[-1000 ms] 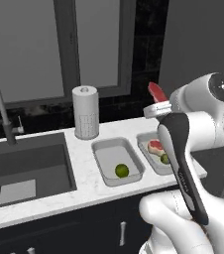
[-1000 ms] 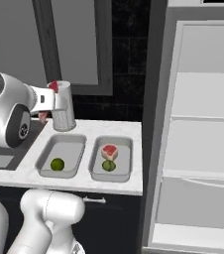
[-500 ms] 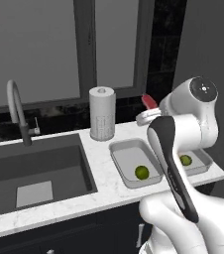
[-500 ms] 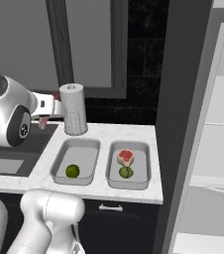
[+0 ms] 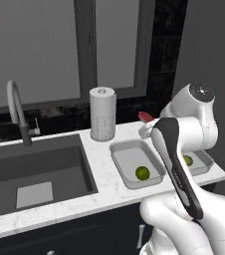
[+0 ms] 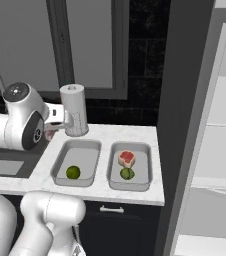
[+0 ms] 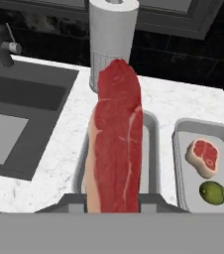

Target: Place one lime and one steak in each tupperware on the nearby counter, to pack two identical lunches.

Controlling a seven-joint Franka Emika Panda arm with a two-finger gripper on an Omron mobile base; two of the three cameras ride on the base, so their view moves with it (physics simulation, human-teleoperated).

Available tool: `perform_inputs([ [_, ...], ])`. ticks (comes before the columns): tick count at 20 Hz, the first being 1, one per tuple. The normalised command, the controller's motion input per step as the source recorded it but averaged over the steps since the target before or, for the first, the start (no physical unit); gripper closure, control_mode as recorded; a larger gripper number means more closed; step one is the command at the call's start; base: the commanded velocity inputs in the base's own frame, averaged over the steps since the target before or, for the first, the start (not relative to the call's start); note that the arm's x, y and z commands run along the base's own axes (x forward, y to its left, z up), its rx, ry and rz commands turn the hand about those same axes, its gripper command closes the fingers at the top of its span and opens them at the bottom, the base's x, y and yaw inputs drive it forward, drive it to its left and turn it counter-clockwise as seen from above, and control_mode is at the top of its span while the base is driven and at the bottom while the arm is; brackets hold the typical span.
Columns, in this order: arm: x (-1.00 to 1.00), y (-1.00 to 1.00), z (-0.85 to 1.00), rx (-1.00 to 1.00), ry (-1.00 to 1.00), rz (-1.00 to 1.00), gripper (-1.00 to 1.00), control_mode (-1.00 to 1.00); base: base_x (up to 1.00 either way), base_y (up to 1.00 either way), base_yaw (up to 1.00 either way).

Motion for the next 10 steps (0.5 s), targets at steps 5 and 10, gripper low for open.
perform_inputs([
  [5, 0.03, -0.11, -0.49, -0.09, 0.04, 0.19, 1.0, -1.0, 0.0, 0.0, 0.0],
  [10, 0.46, 0.0, -0.62, -0.11, 0.13, 0.03, 1.0, -1.0, 0.0, 0.0, 0.0],
])
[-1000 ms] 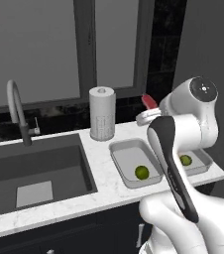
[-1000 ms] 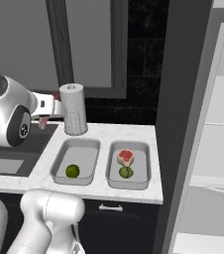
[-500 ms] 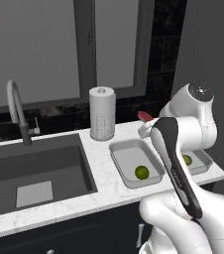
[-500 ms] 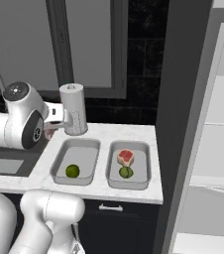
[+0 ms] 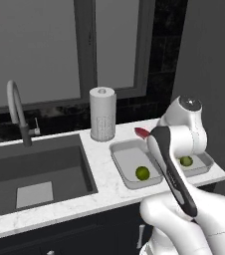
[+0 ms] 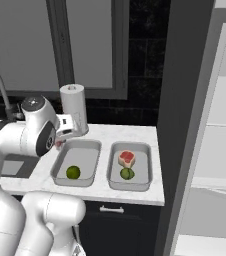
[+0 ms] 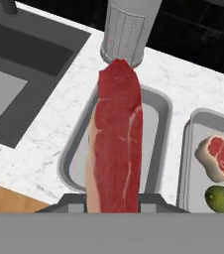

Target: Place one lime and one steak in each tupperware on the nearby counter, to pack two identical lunches.

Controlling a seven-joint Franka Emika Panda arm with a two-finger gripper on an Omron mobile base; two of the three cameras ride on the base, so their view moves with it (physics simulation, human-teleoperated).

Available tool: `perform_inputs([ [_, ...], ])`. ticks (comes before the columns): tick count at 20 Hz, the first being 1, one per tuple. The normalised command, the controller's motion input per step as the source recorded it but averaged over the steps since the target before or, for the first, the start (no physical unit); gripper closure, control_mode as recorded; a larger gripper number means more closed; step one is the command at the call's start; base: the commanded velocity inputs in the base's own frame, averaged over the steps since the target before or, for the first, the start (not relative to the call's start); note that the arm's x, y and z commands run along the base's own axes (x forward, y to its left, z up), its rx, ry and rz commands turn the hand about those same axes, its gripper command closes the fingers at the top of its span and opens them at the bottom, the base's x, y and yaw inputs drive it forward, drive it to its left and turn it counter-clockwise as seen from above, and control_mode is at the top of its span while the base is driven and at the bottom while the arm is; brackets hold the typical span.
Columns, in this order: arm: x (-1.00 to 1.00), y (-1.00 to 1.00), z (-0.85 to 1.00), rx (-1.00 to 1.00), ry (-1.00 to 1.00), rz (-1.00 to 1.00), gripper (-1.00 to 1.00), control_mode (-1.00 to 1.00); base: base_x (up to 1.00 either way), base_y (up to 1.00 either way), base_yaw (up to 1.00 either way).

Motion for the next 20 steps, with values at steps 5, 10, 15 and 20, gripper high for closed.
perform_inputs([
  [5, 0.5, -0.08, -0.63, -0.03, 0.21, 0.02, 1.0, -1.0, 0.0, 0.0, 0.0],
  [10, 0.33, -0.17, -0.56, 0.0, 0.11, 0.08, 1.0, -1.0, 0.0, 0.0, 0.0],
  [15, 0.23, -0.01, -0.38, 0.0, 0.01, 0.14, 1.0, -1.0, 0.0, 0.0, 0.0],
  [20, 0.05, 0.0, -0.3, -0.03, 0.0, 0.19, 1.0, -1.0, 0.0, 0.0, 0.0],
])
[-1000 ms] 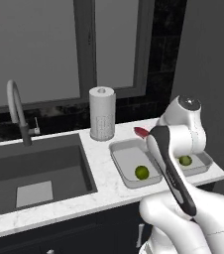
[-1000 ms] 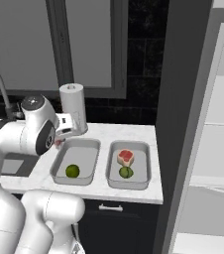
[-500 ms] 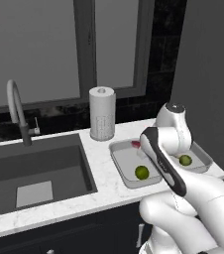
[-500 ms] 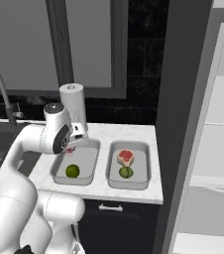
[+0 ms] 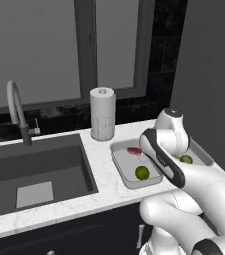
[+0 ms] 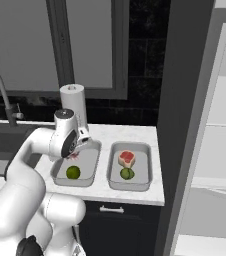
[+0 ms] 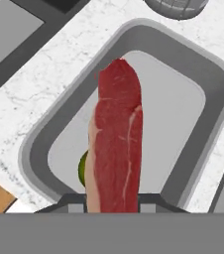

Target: Place one lime and one steak in each tupperware on the nearby counter, to pack two identical lunches.

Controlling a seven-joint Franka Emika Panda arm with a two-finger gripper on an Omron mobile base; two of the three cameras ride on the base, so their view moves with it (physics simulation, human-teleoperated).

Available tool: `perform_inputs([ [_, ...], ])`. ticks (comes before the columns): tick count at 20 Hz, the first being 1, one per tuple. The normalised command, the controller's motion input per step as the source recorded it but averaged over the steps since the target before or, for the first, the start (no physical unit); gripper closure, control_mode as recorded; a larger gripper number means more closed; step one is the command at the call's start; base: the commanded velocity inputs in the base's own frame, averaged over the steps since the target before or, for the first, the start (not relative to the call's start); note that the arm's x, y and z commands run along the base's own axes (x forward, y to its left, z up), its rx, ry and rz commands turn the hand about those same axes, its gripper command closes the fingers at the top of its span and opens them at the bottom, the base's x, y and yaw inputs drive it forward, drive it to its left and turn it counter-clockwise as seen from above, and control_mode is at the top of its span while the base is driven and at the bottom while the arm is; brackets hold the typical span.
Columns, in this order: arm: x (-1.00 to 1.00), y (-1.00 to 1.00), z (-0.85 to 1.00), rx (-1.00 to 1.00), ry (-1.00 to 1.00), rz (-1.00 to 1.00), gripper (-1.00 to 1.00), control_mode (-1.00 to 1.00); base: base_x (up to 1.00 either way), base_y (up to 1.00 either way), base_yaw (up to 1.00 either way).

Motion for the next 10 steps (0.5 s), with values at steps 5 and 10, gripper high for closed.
perform_inputs([
  [5, 0.19, 0.07, -0.13, -0.02, 0.0, 0.14, 1.0, -1.0, 0.0, 0.0, 0.0],
  [10, 0.47, 0.01, -0.19, 0.0, 0.02, 0.06, 1.0, -1.0, 0.0, 0.0, 0.0],
])
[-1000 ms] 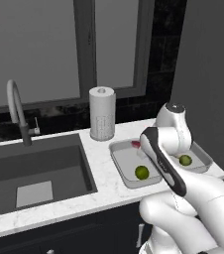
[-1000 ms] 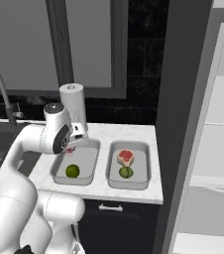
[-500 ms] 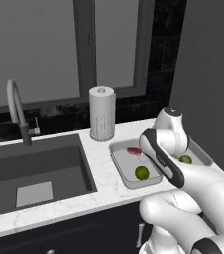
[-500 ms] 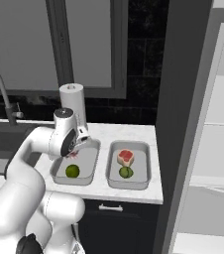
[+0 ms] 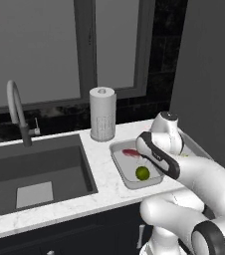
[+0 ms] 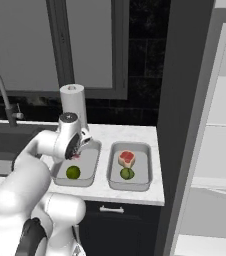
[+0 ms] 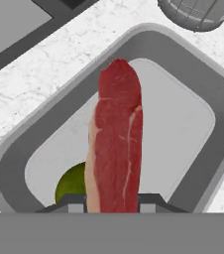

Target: Place one lime and one steak in each tupperware on the nearby counter, to pack two identical lunches.

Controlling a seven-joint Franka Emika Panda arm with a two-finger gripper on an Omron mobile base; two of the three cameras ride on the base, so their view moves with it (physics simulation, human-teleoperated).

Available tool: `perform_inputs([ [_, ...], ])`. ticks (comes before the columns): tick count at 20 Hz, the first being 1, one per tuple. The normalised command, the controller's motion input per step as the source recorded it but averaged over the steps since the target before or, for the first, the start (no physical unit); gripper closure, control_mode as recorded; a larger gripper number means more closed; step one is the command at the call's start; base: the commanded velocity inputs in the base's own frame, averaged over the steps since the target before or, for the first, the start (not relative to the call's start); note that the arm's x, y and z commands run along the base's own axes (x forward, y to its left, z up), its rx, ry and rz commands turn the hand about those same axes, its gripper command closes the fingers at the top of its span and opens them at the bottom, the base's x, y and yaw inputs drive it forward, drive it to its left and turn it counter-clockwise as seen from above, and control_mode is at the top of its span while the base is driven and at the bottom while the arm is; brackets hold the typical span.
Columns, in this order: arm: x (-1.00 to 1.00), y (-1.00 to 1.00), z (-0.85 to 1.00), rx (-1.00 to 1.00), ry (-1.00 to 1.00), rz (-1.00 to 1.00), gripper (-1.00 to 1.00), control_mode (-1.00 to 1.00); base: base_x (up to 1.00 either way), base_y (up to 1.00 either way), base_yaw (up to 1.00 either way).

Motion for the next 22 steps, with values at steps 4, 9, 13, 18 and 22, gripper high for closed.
perform_inputs([
  [4, 0.4, 0.0, -0.34, 0.0, 0.04, 0.02, 1.0, -1.0, 0.0, 0.0, 0.0],
  [9, 0.42, 0.0, -0.33, 0.0, 0.05, 0.0, 1.0, -1.0, 0.0, 0.0, 0.0],
  [13, 0.39, 0.0, -0.33, 0.0, 0.03, 0.0, 1.0, -1.0, 0.0, 0.0, 0.0],
  [18, 0.25, 0.0, -0.42, -0.01, 0.01, 0.0, 1.0, -1.0, 0.0, 0.0, 0.0],
  [22, 0.28, 0.0, -0.29, -0.01, 0.0, 0.0, 1.0, -1.0, 0.0, 0.0, 0.0],
])
